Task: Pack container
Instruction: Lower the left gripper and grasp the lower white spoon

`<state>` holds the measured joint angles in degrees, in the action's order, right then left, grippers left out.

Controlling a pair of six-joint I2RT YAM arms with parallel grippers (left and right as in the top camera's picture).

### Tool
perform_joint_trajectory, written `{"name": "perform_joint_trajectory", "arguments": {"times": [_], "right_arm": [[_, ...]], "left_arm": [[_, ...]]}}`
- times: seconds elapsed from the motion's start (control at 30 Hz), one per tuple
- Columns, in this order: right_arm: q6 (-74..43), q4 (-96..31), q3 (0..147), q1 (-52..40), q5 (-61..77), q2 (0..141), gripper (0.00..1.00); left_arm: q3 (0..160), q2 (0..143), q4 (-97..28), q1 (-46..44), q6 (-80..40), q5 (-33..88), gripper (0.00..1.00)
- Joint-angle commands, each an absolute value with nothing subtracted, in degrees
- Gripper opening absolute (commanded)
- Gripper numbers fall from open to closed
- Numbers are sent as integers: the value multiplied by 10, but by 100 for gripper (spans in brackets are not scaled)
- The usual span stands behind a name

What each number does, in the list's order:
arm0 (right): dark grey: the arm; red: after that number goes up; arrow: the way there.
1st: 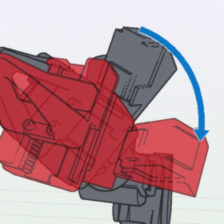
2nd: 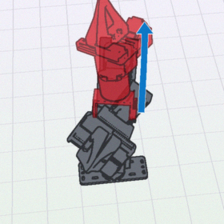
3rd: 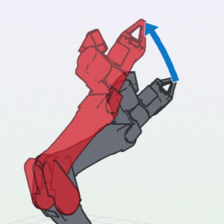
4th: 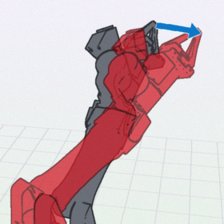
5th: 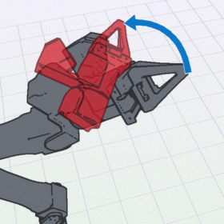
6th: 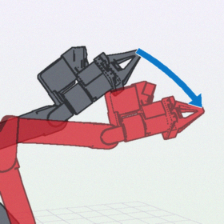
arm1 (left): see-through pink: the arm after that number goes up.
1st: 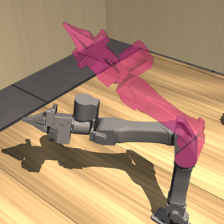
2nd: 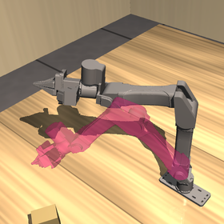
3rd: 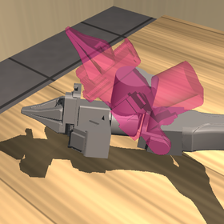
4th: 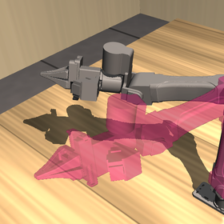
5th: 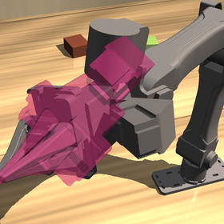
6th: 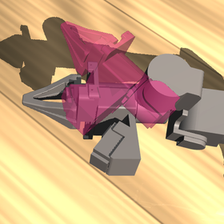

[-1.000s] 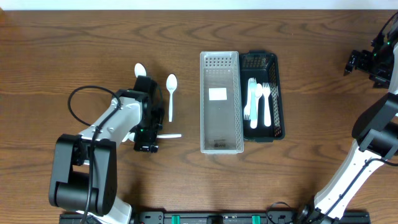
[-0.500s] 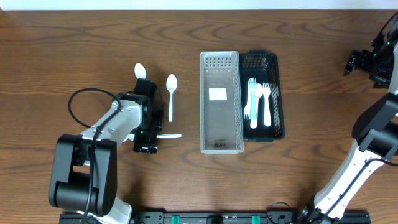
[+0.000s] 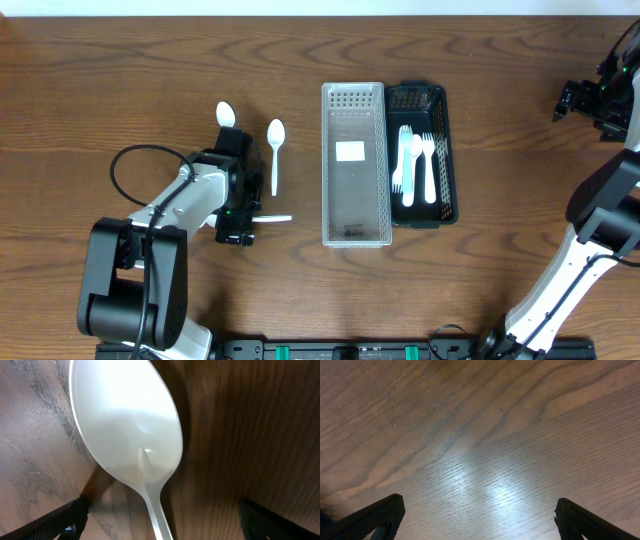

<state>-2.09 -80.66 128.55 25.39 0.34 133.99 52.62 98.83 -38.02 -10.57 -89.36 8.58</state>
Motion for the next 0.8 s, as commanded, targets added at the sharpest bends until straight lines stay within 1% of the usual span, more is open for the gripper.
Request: {"name": "perform_joint_trajectory", "arguments": {"times": [0.0, 0.3, 0.33, 0.37, 0.4, 0.43, 0.47, 0.57, 0.63, 0.67, 0.77], "right_arm": [[-19, -805, 1285, 255, 3, 1335, 99], [-19, -805, 1285, 255, 3, 1335, 99], [-19, -805, 1285, 255, 3, 1335, 99], [-19, -805, 1285, 255, 3, 1335, 99], [-19, -805, 1285, 255, 3, 1335, 99], [-19, -805, 1285, 255, 3, 1335, 99], [-19, -805, 1285, 255, 3, 1335, 99], [-19, -805, 1285, 255, 3, 1335, 99], [-19, -805, 1285, 255, 3, 1335, 99], [-19, -805, 1285, 255, 3, 1335, 99], [-19, -805, 1285, 255, 2, 1335, 99]], "left_arm": [[508, 999, -401, -103, -896, 70, 98], [508, 999, -415, -103, -896, 70, 98], [508, 999, -415, -103, -896, 70, 100], [508, 999, -416, -103, -896, 70, 93], [508, 999, -417, -103, -896, 70, 81], [508, 999, -418, -103, -896, 70, 71], [508, 999, -418, -103, -896, 70, 66], [508, 999, -417, -103, -896, 70, 58], [508, 999, -417, -103, -896, 70, 58], [508, 999, -417, -103, -896, 70, 56], [508, 999, -417, -103, -896, 68, 41]]}}
